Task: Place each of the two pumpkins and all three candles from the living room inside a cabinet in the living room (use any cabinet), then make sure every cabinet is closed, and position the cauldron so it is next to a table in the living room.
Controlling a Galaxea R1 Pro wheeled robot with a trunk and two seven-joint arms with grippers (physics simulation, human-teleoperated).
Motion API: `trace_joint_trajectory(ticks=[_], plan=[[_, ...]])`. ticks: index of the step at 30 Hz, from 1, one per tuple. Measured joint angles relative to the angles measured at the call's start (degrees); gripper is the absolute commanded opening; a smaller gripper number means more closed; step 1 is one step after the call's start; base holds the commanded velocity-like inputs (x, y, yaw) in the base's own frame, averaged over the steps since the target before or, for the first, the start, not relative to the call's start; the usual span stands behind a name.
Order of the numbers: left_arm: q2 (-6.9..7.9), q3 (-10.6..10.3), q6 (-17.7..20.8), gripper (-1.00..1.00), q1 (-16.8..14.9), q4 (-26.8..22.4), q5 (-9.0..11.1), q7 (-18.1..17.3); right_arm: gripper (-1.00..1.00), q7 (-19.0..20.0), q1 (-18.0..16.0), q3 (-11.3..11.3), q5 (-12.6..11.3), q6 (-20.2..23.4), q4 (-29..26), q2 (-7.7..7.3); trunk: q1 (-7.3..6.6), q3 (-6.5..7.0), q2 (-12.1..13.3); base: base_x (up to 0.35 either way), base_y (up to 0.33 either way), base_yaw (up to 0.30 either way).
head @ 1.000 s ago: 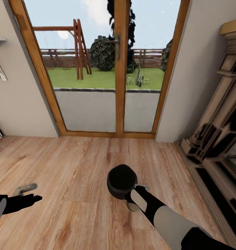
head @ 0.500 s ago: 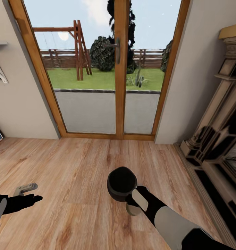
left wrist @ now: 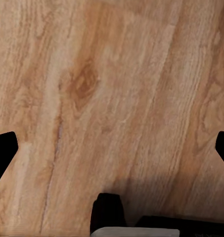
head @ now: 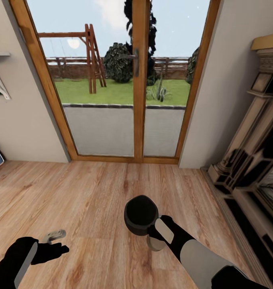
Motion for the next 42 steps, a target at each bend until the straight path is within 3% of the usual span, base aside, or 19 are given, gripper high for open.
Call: trace_joint_trajectory(ticks=[17, 21, 26, 28, 30, 31, 32, 36, 42], plan=[[-0.76, -0.6, -0.3, 1.00, 0.0, 0.2, 0.1, 1.9, -1.00, -0.1, 0.1, 0.0, 0.0, 0.2, 0.3, -0.06, -3.73, 3.05, 6.8, 0.000, 0.000, 0.000], [-1.41, -0.7, -2.3, 1.00, 0.0, 0.6, 0.0, 2.0, -1.00, 0.0, 0.2, 0.0, -0.1, 0.7, 0.5, -0.14, -4.61, 3.77, 8.4, 0.000, 0.000, 0.000], [-2.10, -0.7, -7.0, 1.00, 0.0, 5.9, 0.0, 2.4, -1.00, -0.1, 2.4, 0.1, 0.2, 1.1, 1.5, -1.14, -5.71, 4.66, 10.4, 0.000, 0.000, 0.000], [-2.85, -0.8, -8.6, 1.00, 0.0, 7.7, -0.1, 3.8, -1.00, 0.2, 5.3, 0.1, 0.4, 0.8, 1.8, -3.24, -6.15, 5.02, 11.2, 0.000, 0.000, 0.000], [-3.30, -0.9, -10.6, 1.00, 0.0, 10.8, -0.1, 5.9, -1.00, 0.4, 8.9, 0.1, 0.3, -0.3, 1.7, -6.37, -6.59, 5.38, 12.0, 0.000, 0.000, 0.000], [-3.40, -0.9, -11.4, 1.00, 0.0, 11.8, -0.1, 6.2, -1.00, 0.4, 9.6, 0.1, 0.3, -0.5, 1.6, -6.93, -6.81, 5.55, 12.4, 0.000, 0.000, 0.000], [-3.70, -1.0, -15.0, 1.00, 0.0, 15.3, -0.1, 6.9, -1.00, 0.5, 10.6, 0.1, 0.3, -1.7, 1.5, -7.78, -7.03, 5.74, 12.8, 0.000, 0.000, 0.000], [-4.20, -1.7, -25.3, 1.00, 0.0, 24.8, -0.3, 8.3, -1.00, 0.6, 11.8, 0.1, 0.1, -5.9, 2.0, -8.30, -7.91, 6.46, 14.4, 0.000, 0.000, 0.000], [-4.35, -2.2, -33.2, 1.00, 0.0, 30.4, -0.3, 9.7, -1.00, 0.5, 12.4, 0.2, 0.1, -11.2, 5.1, -8.02, -9.22, 7.54, 16.8, 0.000, 0.000, 0.000]])
